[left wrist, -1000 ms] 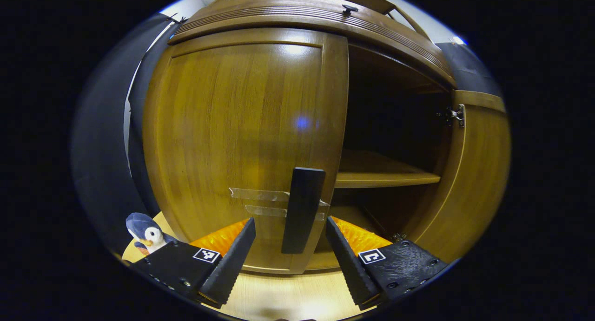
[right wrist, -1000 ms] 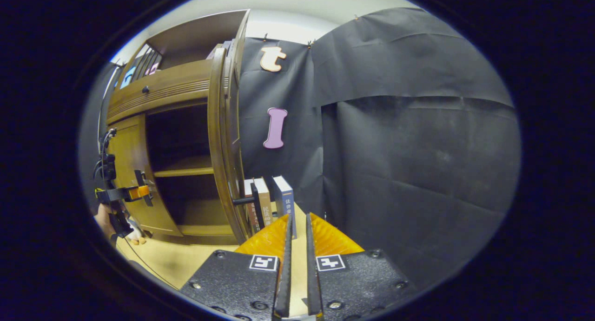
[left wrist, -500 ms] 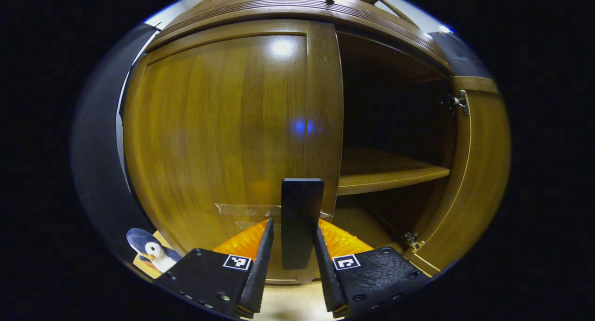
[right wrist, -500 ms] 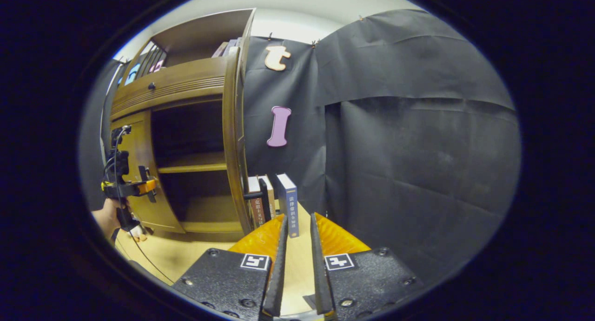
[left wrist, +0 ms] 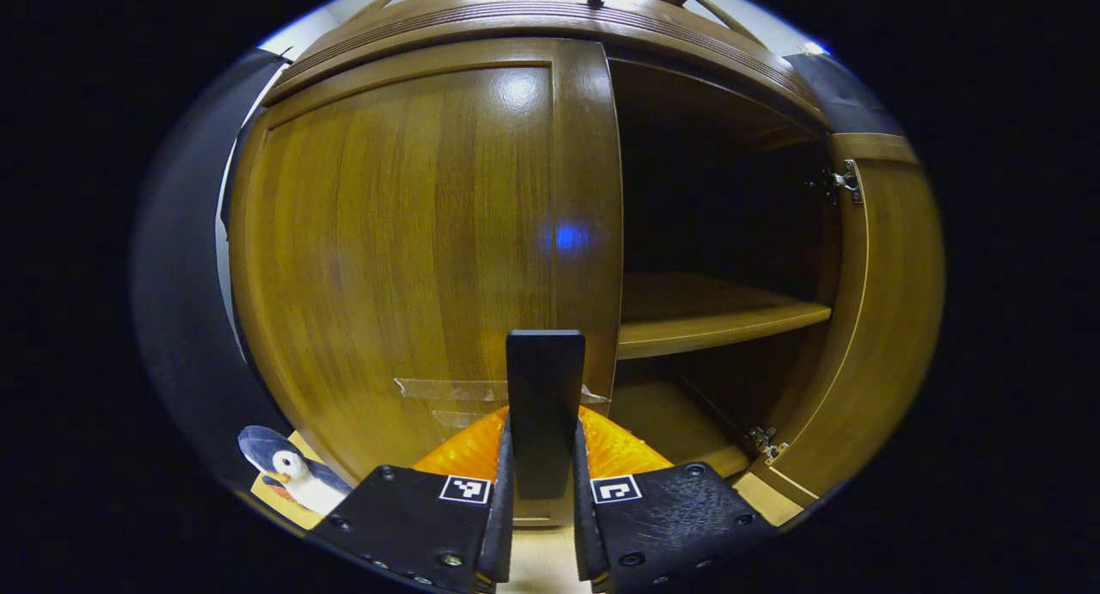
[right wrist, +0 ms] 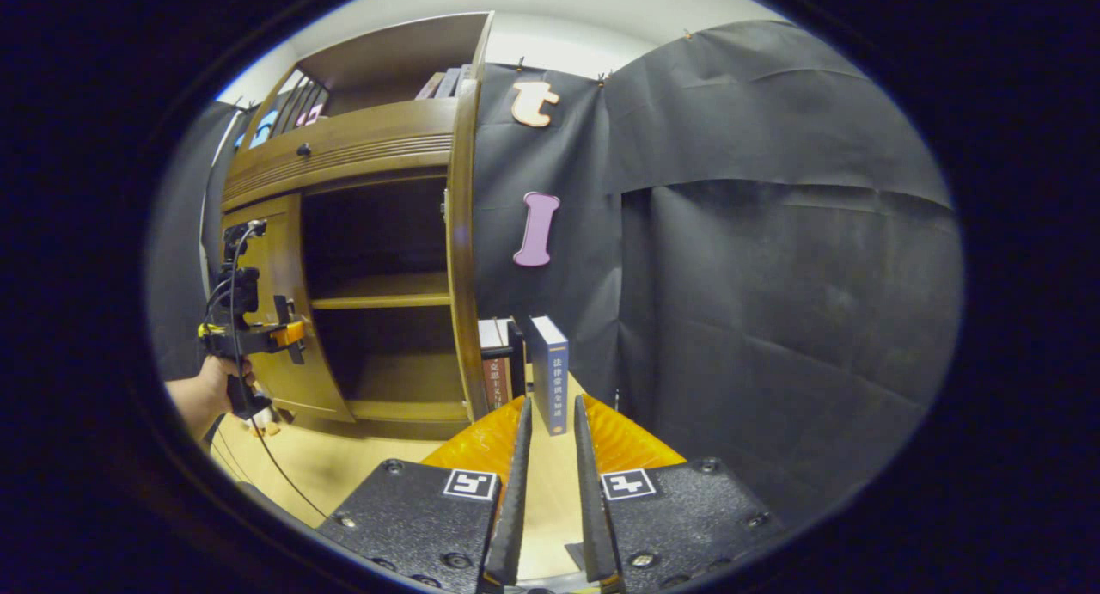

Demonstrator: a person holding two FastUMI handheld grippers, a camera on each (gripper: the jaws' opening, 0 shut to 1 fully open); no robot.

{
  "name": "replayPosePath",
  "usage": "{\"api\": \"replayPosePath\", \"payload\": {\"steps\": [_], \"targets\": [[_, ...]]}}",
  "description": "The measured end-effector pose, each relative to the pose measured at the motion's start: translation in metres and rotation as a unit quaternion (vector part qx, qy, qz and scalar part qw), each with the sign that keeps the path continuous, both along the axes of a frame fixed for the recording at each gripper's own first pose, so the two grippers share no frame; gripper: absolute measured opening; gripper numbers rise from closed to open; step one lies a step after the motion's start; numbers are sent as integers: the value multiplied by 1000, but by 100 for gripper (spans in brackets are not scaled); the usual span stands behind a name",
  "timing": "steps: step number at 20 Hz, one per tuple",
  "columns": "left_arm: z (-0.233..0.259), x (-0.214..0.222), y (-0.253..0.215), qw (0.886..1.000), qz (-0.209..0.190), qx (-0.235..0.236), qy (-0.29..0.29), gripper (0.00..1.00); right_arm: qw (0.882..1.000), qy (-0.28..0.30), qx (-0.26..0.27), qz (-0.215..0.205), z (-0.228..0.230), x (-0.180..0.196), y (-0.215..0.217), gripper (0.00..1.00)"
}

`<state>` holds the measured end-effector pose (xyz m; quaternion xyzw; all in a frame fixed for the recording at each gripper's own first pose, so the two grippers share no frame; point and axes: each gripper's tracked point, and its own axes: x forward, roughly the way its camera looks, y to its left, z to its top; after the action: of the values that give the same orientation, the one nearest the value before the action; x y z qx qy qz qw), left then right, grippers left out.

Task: Open the right door of the double-door shoe cabinet with the right hand, and open the left door with the left hand.

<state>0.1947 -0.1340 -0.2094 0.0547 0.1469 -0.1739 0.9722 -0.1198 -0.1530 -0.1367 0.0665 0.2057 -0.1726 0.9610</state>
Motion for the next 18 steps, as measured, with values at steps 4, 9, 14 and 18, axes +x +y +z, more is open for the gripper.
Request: {"api": "replayPosePath", "payload": {"steps": [4, 9, 14, 18], "targets": [[3, -17, 9, 1000, 8, -2, -3, 28, 1000, -3, 1, 22, 2, 8, 12, 31], [6, -44, 27, 1000, 22, -8, -2, 28, 998, -2, 0, 60, -3, 17, 36, 31], [11, -69, 47, 999, 47, -9, -4, 28, 996, -9, -5, 83, -4, 30, 55, 31], [13, -86, 66, 998, 59, -13, -2, 28, 995, -5, -16, 101, -7, 30, 65, 37]]}}
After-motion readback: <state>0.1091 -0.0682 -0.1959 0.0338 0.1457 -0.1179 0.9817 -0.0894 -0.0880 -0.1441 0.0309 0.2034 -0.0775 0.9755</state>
